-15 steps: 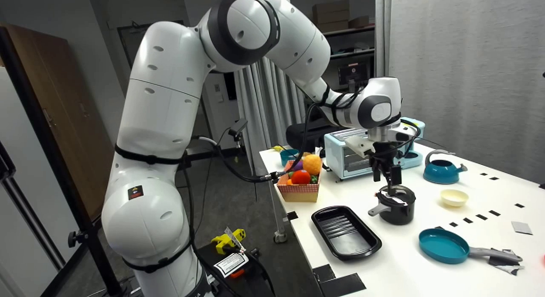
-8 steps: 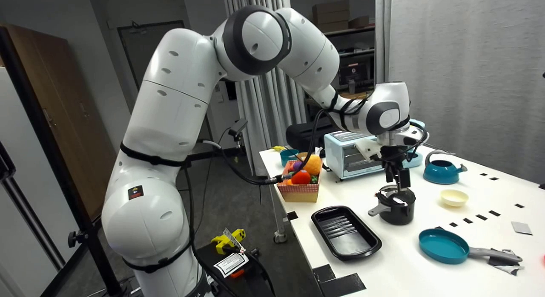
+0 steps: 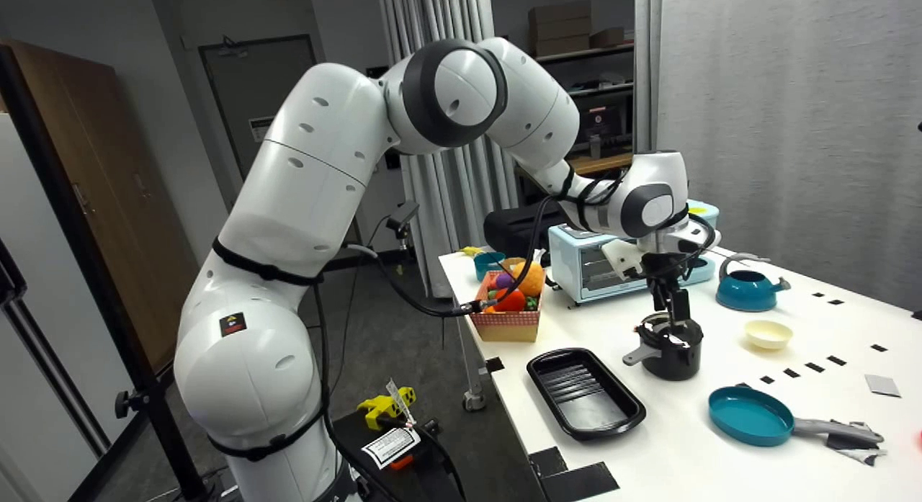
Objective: Remove the lid from the black pot and place it on the blue pan
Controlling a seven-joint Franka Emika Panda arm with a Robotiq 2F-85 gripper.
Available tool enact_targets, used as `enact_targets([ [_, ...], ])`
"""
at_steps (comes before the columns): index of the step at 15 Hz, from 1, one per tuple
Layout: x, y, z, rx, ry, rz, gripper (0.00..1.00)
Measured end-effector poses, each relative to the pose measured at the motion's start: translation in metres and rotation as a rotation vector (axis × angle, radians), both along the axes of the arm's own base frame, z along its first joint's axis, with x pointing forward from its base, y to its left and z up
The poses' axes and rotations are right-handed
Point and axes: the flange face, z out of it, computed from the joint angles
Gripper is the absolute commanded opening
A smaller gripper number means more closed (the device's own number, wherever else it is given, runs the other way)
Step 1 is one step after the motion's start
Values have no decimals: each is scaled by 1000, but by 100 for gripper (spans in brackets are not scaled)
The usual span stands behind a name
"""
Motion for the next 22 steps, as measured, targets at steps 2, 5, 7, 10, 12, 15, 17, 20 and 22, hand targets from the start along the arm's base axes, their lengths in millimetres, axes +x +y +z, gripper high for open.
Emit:
enact_targets([
  [2,4,5,-5,-1,-2,-2,65],
  [5,10,6,-9,-2,-7,-12,41],
  [7,13,5,-5,-3,-17,-19,28],
  [10,16,-1,-2,-6,-25,-29,5],
  [12,17,-5,-1,-9,-27,-34,0],
  [15,17,-8,-2,-11,-26,-38,4],
  [17,17,-10,-1,-12,-27,-42,4],
  [20,17,-23,1,-14,-29,-61,4],
  [22,16,-40,7,-14,-29,-81,4],
])
